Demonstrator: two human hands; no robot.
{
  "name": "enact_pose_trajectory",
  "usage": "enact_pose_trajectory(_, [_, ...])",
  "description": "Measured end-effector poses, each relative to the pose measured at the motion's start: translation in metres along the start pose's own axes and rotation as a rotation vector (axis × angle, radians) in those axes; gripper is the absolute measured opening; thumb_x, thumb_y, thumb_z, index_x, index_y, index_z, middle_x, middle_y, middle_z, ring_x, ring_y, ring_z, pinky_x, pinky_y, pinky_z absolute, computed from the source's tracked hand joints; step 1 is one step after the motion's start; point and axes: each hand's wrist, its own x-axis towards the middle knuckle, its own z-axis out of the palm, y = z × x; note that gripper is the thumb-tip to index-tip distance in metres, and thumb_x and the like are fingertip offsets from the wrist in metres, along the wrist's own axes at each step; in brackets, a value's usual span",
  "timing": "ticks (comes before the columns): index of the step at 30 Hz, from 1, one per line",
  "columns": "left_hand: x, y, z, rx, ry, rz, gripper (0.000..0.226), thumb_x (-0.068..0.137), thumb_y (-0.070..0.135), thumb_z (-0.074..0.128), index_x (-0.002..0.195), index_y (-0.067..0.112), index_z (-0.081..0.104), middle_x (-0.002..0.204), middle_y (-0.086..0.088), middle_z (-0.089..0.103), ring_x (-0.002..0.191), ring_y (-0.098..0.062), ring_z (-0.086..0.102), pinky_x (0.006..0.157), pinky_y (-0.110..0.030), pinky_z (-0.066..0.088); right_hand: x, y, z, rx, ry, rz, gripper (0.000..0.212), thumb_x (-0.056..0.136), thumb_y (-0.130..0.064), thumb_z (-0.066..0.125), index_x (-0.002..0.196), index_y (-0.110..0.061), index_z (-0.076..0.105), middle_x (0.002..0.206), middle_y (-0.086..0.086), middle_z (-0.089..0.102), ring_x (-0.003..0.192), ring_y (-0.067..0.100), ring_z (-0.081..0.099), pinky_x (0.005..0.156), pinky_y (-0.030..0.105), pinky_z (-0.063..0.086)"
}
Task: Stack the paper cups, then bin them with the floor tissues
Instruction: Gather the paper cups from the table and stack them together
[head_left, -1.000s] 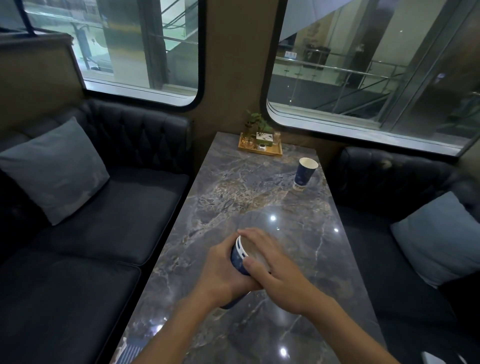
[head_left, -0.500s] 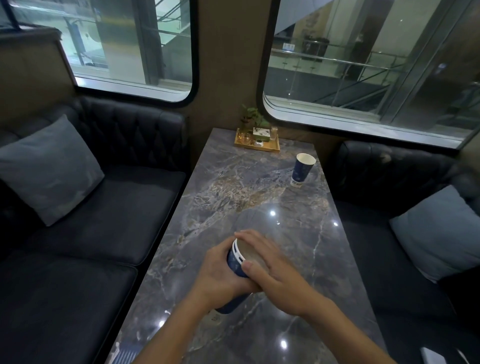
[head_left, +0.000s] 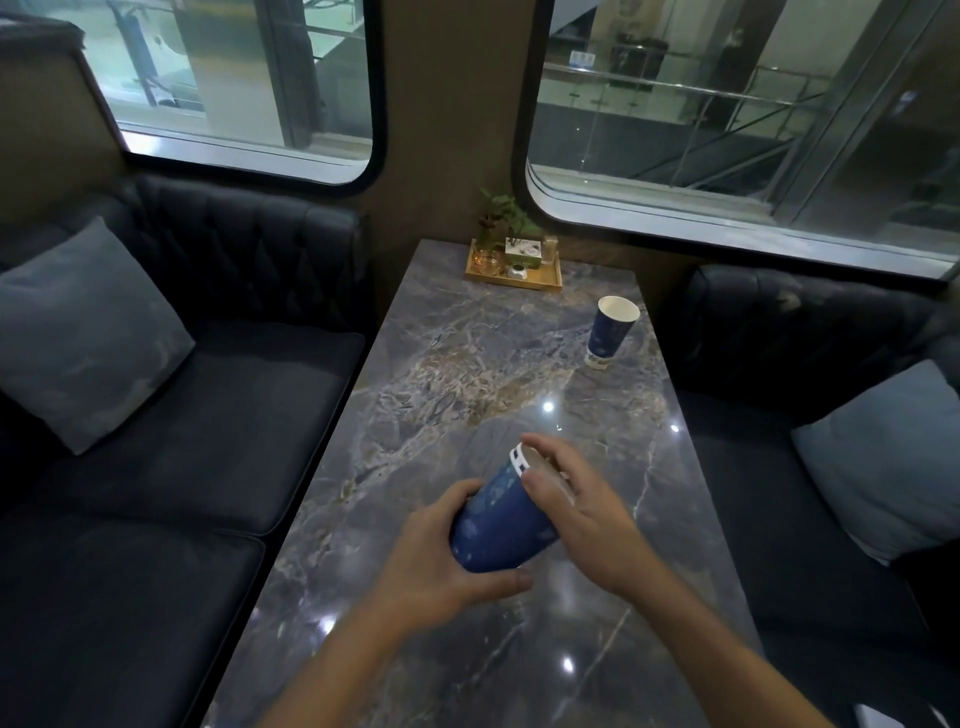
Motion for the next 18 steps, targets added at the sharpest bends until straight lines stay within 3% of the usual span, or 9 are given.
enact_pose_trajectory(4, [0.017,-0.015,0.004,-0.023,0.054,0.018,0.07,0.054,0.041,0.096,0.116,0.037,0.064,0.099,0.019,0.074,0.081,0.0,0.072,0.064,-0.006,0.05,0.02,0.007,-0.002,0.004,-0.008,0.014,0.044,0.088,-0.05,0.048,0.13,-0.036,0.052,0.131,-0.016,0.056,0.122,0.003,0.053,0.106,0.043,0.044])
enact_pose_trajectory(10, [0.059,-0.042,0.01,-0.056,0.07,-0.032,0.067,0.054,0.05,0.094,0.114,0.043,0.065,0.098,0.016,0.076,0.078,-0.003,0.074,0.062,-0.01,0.054,0.065,0.03,-0.007,0.024,-0.022,-0.017,0.051,0.089,-0.055,0.045,0.134,-0.031,0.05,0.136,-0.015,0.054,0.128,0.006,0.05,0.109,0.043,0.042])
enact_pose_trajectory(14, [0.095,-0.062,0.013,-0.038,0.051,-0.056,0.069,0.056,0.052,0.092,0.118,0.041,0.064,0.101,0.016,0.075,0.08,0.0,0.072,0.063,-0.008,0.051,0.1,0.05,-0.019,0.046,-0.06,0.012,0.048,0.091,-0.057,0.04,0.132,-0.037,0.052,0.136,-0.02,0.054,0.125,-0.004,0.051,0.107,0.029,0.043])
enact_pose_trajectory(16, [0.113,-0.073,0.014,-0.037,0.072,-0.073,0.07,0.055,0.053,0.092,0.119,0.044,0.063,0.104,0.021,0.075,0.086,0.003,0.072,0.065,-0.007,0.051,0.119,0.062,-0.028,0.038,-0.004,0.01,0.046,0.092,-0.056,0.037,0.13,-0.036,0.054,0.131,-0.02,0.058,0.12,-0.007,0.053,0.101,0.019,0.044])
enact_pose_trajectory(18, [0.133,-0.083,0.014,-0.035,0.104,-0.078,0.071,0.054,0.057,0.091,0.118,0.047,0.063,0.105,0.023,0.074,0.088,0.004,0.072,0.066,-0.006,0.05,0.142,0.079,-0.04,-0.009,0.107,0.049,0.046,0.092,-0.05,0.04,0.13,-0.03,0.056,0.131,-0.016,0.059,0.118,-0.007,0.053,0.1,0.017,0.043])
